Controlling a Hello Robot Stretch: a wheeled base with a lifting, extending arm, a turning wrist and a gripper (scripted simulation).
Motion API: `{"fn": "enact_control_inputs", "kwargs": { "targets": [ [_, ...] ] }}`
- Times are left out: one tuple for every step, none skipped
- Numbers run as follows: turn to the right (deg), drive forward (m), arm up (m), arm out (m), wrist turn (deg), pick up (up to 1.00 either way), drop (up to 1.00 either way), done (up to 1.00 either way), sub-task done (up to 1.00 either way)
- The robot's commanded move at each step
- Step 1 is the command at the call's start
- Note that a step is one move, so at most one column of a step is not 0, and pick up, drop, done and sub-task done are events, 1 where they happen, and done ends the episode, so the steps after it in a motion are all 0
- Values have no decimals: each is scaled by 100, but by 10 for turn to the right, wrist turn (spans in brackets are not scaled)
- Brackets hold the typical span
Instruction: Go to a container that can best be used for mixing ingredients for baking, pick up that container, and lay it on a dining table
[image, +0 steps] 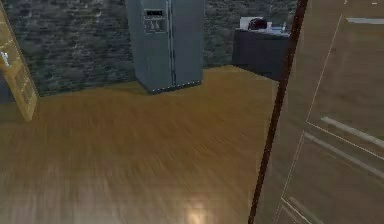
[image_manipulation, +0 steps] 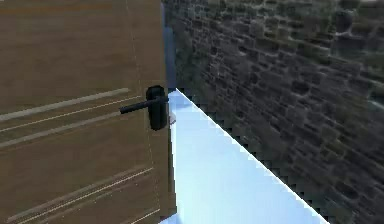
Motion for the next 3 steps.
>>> {"fn": "enact_control_inputs", "kwargs": {
  "targets": [
    [-120,0,0,0,0,0,0,0,0],
    [0,90,0,0,0,0,0,0,0],
    [240,0,0,0,0,0,0,0,0]
  ]
}}
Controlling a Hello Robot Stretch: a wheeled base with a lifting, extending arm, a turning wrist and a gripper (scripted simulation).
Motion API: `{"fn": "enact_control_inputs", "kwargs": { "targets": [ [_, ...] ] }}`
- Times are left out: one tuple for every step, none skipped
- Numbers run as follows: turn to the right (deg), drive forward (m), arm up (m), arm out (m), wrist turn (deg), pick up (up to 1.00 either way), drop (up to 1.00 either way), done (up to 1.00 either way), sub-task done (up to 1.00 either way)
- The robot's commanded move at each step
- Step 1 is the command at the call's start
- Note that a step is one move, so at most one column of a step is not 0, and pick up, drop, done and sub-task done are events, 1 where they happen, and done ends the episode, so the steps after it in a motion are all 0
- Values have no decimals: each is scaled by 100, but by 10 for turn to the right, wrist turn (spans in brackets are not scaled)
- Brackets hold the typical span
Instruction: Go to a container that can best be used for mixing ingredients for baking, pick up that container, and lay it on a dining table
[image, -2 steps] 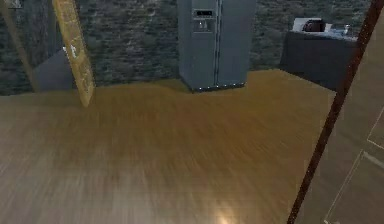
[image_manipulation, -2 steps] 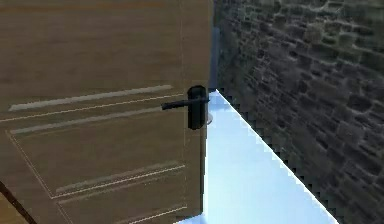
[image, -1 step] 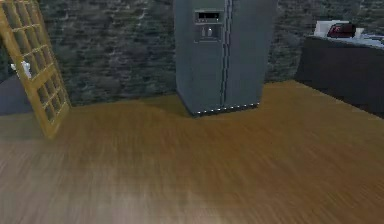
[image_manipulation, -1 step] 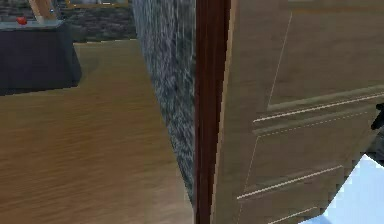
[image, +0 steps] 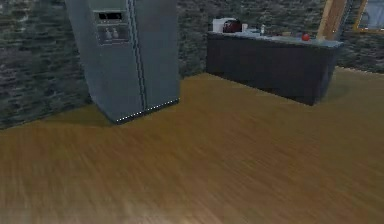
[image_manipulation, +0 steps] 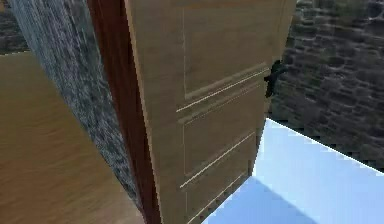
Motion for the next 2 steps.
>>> {"fn": "enact_control_inputs", "kwargs": {
  "targets": [
    [0,45,0,0,0,0,0,0,0],
    [450,0,0,0,0,0,0,0,0]
  ]
}}
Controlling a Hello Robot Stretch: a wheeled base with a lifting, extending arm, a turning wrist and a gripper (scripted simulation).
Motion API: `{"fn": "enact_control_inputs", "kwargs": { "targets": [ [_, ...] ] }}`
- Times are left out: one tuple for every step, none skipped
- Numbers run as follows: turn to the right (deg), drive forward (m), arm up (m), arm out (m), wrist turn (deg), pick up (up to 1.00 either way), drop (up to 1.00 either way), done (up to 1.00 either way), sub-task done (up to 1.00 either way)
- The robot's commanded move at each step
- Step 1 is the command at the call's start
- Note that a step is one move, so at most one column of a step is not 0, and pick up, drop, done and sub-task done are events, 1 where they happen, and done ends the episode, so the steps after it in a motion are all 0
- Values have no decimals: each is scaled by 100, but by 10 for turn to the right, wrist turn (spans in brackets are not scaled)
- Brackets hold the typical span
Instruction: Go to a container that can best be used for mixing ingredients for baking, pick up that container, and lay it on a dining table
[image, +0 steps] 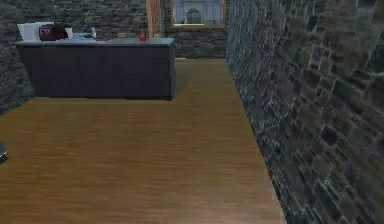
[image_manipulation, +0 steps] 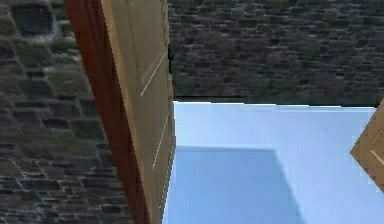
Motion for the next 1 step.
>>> {"fn": "enact_control_inputs", "kwargs": {
  "targets": [
    [30,0,0,0,0,0,0,0,0]
  ]
}}
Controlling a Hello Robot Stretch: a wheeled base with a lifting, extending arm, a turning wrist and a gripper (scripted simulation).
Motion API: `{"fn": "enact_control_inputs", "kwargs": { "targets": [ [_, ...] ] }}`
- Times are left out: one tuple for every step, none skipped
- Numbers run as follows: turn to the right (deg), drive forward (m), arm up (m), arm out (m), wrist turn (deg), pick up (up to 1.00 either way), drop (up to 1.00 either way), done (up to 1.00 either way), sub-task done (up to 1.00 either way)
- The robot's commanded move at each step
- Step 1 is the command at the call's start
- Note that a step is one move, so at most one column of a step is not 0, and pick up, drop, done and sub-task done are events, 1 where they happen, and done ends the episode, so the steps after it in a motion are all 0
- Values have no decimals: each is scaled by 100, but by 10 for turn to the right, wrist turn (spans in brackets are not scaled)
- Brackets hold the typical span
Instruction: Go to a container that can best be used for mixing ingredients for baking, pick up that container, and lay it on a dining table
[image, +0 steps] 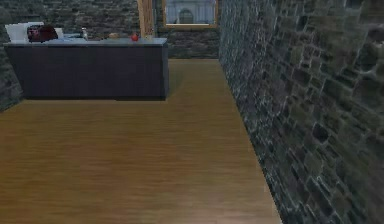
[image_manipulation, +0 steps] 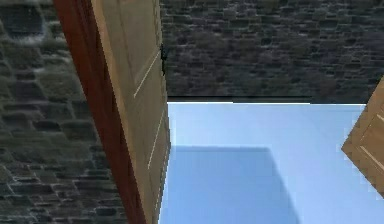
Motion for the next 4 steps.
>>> {"fn": "enact_control_inputs", "kwargs": {
  "targets": [
    [0,100,0,0,0,0,0,0,0],
    [0,100,0,0,0,0,0,0,0],
    [30,0,0,0,0,0,0,0,0],
    [0,70,0,0,0,0,0,0,0]
  ]
}}
